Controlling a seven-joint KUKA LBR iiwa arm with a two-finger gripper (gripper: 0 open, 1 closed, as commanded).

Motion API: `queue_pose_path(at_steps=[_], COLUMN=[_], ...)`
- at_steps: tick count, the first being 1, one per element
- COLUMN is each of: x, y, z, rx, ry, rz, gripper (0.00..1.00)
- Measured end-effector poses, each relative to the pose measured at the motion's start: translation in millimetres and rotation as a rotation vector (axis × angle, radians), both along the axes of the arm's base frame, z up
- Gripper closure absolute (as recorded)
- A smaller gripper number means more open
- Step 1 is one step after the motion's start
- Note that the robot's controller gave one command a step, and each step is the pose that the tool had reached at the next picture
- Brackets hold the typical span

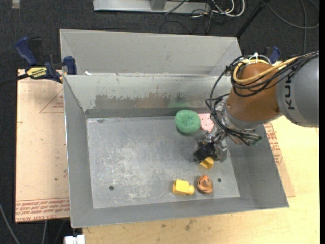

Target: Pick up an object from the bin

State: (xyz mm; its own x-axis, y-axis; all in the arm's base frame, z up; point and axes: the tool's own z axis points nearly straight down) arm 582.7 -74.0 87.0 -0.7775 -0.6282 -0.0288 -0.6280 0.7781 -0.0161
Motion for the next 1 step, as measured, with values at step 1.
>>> queue_pose_path(at_steps=[1], x=[-18.4], y=[-18.4], z=[-2.4], rx=[-0.001], ry=[-0.009], rz=[0.025], gripper=[1.00])
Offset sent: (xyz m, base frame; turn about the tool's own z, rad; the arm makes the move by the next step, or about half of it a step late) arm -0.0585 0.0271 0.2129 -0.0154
